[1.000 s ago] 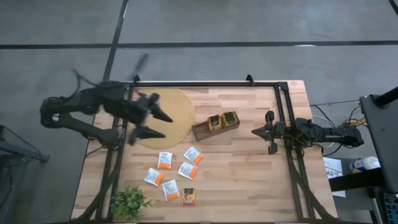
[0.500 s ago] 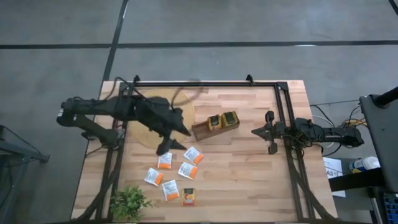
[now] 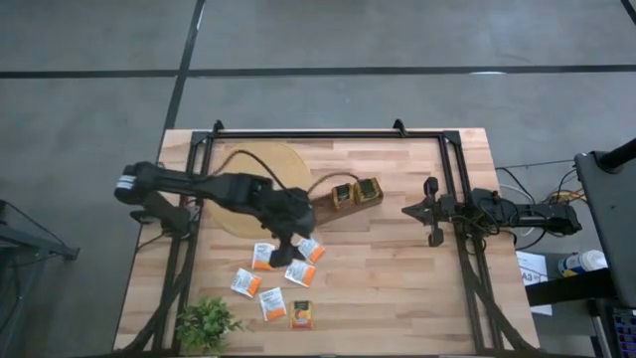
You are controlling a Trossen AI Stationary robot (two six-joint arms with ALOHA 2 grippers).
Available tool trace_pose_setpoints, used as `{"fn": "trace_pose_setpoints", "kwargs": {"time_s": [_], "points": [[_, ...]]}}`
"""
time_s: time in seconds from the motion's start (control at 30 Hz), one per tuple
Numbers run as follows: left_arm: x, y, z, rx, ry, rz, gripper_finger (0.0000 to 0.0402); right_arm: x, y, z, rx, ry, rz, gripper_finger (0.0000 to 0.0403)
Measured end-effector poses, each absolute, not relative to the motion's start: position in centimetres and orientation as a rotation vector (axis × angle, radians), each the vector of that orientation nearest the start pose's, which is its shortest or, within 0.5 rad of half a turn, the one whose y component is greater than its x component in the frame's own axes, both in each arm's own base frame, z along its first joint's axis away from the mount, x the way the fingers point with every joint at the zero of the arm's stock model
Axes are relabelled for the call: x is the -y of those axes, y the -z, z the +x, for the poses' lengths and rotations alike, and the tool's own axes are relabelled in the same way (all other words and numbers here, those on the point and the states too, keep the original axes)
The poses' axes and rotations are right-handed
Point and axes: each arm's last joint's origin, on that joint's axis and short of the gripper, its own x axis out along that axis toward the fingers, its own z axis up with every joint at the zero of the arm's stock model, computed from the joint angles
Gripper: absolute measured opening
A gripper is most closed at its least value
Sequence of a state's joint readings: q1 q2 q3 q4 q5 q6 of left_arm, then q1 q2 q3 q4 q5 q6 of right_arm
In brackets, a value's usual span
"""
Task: Pick & Place Tea
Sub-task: Put the orange tea bag into the middle section of the wooden organizer
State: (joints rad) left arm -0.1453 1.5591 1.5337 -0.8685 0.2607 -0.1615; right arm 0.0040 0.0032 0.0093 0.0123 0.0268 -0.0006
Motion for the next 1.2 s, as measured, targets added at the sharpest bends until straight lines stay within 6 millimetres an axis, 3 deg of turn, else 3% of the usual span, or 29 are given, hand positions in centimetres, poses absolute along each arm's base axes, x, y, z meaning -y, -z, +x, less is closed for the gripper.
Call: {"fn": "trace_pose_setpoints", "kwargs": {"time_s": [0.23, 0.47, 0.7, 0.93, 1.2], "points": [[6.4, -32.0, 33.7, -1.011, 0.319, -0.180, 0.0291, 0.0, -16.8, 9.7, 0.018, 0.023, 0.000, 0.0009], [8.0, -30.3, 33.3, -1.050, 0.334, -0.119, 0.0291, 0.0, -16.8, 9.7, 0.018, 0.023, 0.000, 0.0009], [10.9, -30.5, 32.3, -1.019, 0.348, 0.063, 0.0291, 0.0, -16.8, 9.7, 0.018, 0.023, 0.000, 0.0009], [13.6, -30.3, 31.2, -1.017, 0.435, 0.140, 0.0291, 0.0, -16.8, 9.7, 0.018, 0.023, 0.000, 0.0009], [15.1, -29.2, 31.2, -1.051, 0.431, 0.150, 0.0291, 0.0, -16.8, 9.7, 0.018, 0.023, 0.000, 0.0009]]}}
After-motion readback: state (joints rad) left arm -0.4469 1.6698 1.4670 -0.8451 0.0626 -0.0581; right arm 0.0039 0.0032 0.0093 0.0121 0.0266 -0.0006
